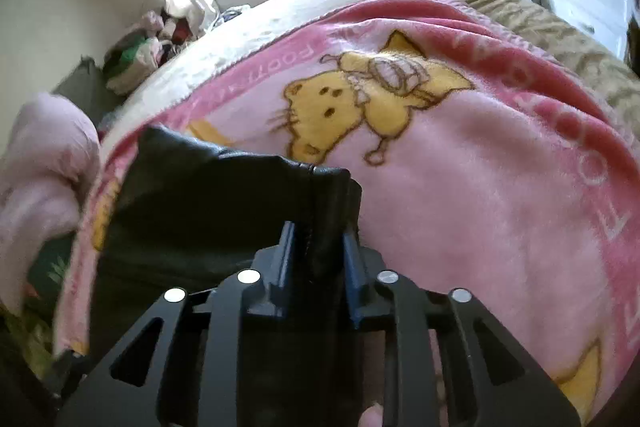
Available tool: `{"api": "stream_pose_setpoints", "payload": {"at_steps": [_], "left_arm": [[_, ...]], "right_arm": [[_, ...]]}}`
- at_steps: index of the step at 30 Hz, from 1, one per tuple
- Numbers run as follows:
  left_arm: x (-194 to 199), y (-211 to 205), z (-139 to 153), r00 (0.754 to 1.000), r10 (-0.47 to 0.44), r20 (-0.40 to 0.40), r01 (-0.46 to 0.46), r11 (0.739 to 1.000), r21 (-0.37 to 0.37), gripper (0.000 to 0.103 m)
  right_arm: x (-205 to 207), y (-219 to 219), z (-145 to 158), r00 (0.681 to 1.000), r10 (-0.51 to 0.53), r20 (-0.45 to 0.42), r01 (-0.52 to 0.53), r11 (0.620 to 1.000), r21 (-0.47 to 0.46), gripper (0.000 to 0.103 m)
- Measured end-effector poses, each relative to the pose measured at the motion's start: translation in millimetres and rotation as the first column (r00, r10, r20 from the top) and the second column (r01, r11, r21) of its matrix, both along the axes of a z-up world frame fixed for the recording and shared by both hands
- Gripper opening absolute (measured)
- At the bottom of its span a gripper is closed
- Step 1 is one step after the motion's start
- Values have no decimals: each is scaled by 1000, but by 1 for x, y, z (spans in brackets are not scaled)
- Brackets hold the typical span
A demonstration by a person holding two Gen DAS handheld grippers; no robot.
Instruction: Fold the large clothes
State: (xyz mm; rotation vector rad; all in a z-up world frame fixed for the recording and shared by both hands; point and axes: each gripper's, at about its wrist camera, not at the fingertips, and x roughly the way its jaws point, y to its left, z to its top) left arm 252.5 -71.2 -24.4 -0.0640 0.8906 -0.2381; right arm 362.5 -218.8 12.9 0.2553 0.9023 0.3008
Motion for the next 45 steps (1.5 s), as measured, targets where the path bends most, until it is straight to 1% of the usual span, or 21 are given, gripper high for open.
{"api": "stream_pose_setpoints", "payload": {"at_steps": [3, 6, 8, 11, 13, 17, 20, 22, 24, 26, 28, 31, 32, 36, 38, 39, 41, 45], "left_arm": [[-1, 1, 0, 1000, 11, 2, -11, 1000, 0, 94], [-1, 1, 0, 1000, 15, -5, -15, 1000, 1, 94], [-2, 3, 1, 1000, 20, -11, -20, 1000, -10, 94], [-3, 5, 2, 1000, 22, -16, -23, 999, -24, 94], [-6, 7, 3, 1000, 24, -14, -24, 999, -31, 94], [-11, 5, 5, 1000, 19, -6, -20, 1000, -22, 94], [-14, 6, 7, 1000, 23, -5, -23, 999, -25, 94], [-18, 6, 10, 1000, 24, 3, -24, 1000, -19, 94], [-22, 7, 12, 999, 30, 11, -30, 999, -17, 94], [-25, 9, 14, 999, 38, 17, -38, 999, -18, 94], [-29, 11, 17, 998, 49, 26, -49, 999, -20, 94], [-35, 15, 23, 997, 73, 37, -72, 997, -33, 94], [-37, 16, 25, 996, 80, 39, -79, 996, -34, 94], [-48, 17, 32, 995, 84, 50, -84, 996, -14, 94], [-53, 15, 35, 995, 84, 55, -84, 996, 5, 94], [-56, 15, 37, 995, 84, 59, -85, 996, 16, 94], [-61, 14, 40, 994, 86, 64, -88, 996, 25, 94], [-72, 14, 45, 994, 86, 73, -88, 996, 33, 94]], "right_arm": [[-4, 6, 3, 1000, -1, 23, 2, 998, -56, 29], [-19, 8, 12, 999, -11, 50, 16, 995, -94, 37], [-30, 6, 21, 997, -11, 76, 20, 993, -118, 53], [-46, 4, 32, 993, -4, 115, 19, 991, -129, 58], [-63, 1, 37, 991, 3, 136, 14, 993, -117, 61], [-88, -4, 42, 988, 12, 155, 3, 996, -93, 61], [-108, -3, 43, 988, 34, 151, -22, 997, -77, 61], [-124, -2, 39, 989, 57, 134, -46, 995, -84, 61], [-134, 0, 29, 993, 73, 93, -63, 992, -107, 61], [-141, 0, 15, 997, 61, 46, -55, 991, -124, 59], [-143, -3, 4, 1000, 27, 13, -25, 993, -117, 59], [-145, -3, 1, 1000, 7, 23, -4, 995, -103, 59], [-148, -3, 4, 999, -2, 40, 6, 995, -99, 59], [-159, -3, 12, 994, -20, 105, 32, 993, -116, 65], [-166, -5, 18, 992, -34, 125, 48, 992, -114, 70], [-171, -5, 21, 990, -41, 136, 56, 993, -108, 72], [-178, -8, 24, 987, -52, 150, 66, 994, -91, 81], [-193, -15, 30, 985, -57, 161, 66, 997, -50, 88]]}}
